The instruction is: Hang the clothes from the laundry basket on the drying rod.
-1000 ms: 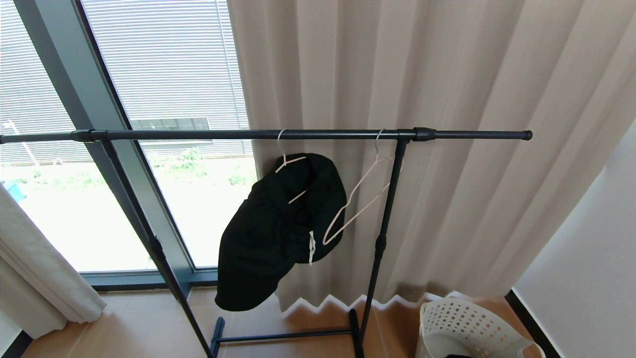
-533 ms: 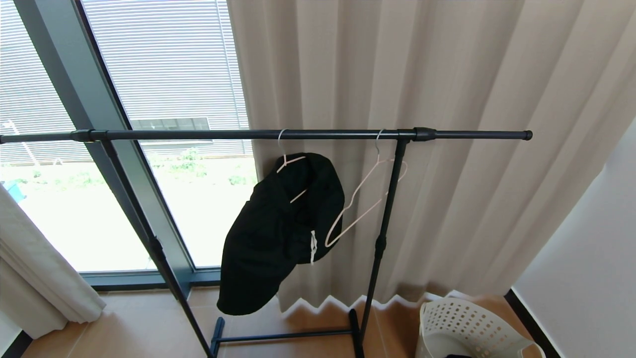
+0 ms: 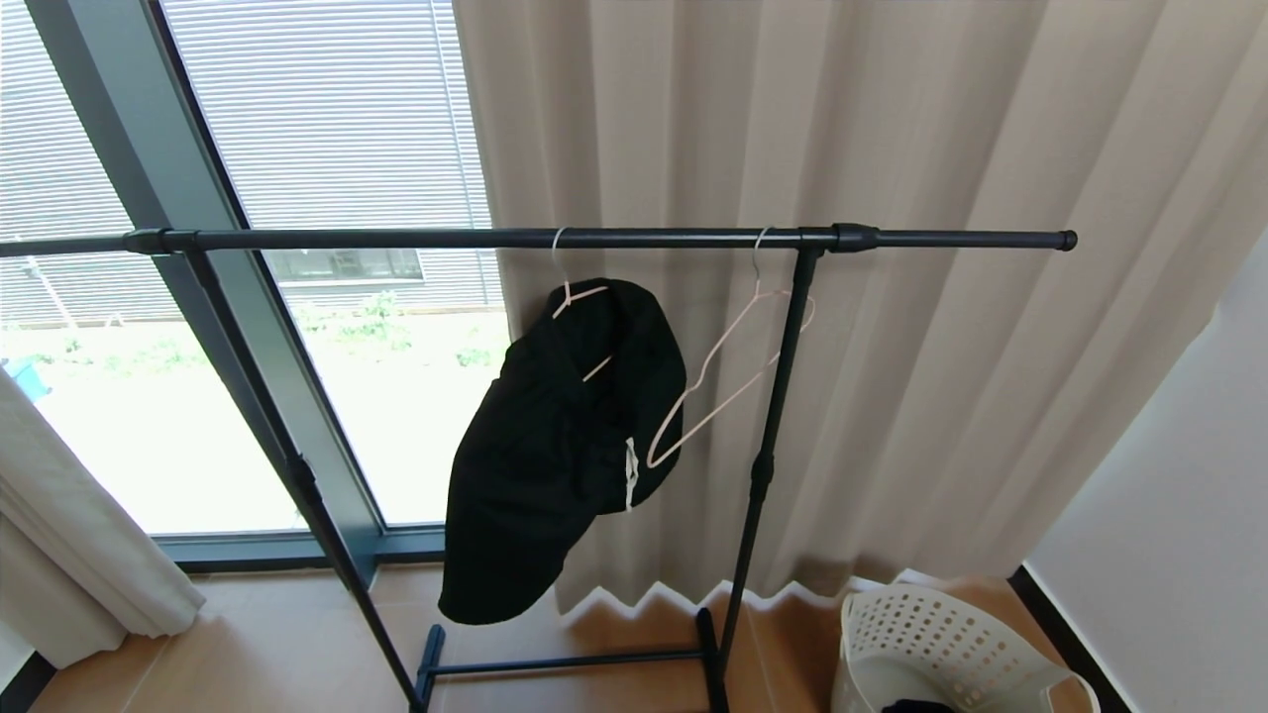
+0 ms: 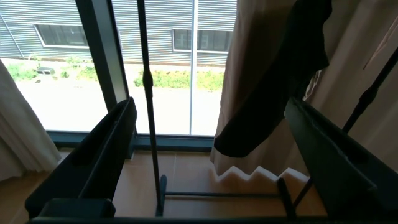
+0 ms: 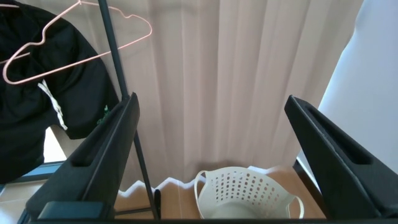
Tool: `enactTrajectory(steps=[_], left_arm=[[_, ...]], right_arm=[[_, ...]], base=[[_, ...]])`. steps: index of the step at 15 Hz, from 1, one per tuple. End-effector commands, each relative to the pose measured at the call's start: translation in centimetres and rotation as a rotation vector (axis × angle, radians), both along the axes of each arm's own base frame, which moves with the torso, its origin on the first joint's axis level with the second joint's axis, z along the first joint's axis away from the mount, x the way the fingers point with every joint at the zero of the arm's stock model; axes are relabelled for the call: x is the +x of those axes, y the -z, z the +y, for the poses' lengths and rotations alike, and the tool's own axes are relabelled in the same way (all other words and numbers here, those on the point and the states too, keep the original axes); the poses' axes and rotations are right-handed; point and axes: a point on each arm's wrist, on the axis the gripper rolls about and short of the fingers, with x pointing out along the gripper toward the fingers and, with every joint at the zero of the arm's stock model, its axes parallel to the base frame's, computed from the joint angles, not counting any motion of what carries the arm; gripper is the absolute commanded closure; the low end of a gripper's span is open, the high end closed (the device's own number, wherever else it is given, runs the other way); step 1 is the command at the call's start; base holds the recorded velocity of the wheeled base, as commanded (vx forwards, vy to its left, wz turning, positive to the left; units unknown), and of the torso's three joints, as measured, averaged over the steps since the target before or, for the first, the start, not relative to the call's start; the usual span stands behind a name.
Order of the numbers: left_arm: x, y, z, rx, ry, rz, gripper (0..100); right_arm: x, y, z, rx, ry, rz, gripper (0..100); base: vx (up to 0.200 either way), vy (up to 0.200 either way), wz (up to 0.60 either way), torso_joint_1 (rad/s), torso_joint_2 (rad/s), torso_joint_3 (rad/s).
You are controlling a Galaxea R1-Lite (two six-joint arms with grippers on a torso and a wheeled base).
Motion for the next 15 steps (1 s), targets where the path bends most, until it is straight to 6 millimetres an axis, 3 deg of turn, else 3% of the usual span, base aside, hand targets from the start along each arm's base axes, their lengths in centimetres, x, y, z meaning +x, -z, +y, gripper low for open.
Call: enactTrajectory(steps=[1, 15], left_arm=[[0.0, -0.01, 0.0, 0.0, 0.0, -0.002, 0], [0.0, -0.01, 0.0, 0.0, 0.0, -0.002, 0]], right_arm=[[0.02, -0.01, 0.0, 0.0, -0.001, 0.001, 0], [0.02, -0.01, 0.0, 0.002, -0.001, 0.001, 0]], base=[[0.0, 0.0, 0.0, -0.159, 0.35, 0.193], [0.0, 0.0, 0.0, -0.181, 0.44, 0.249]])
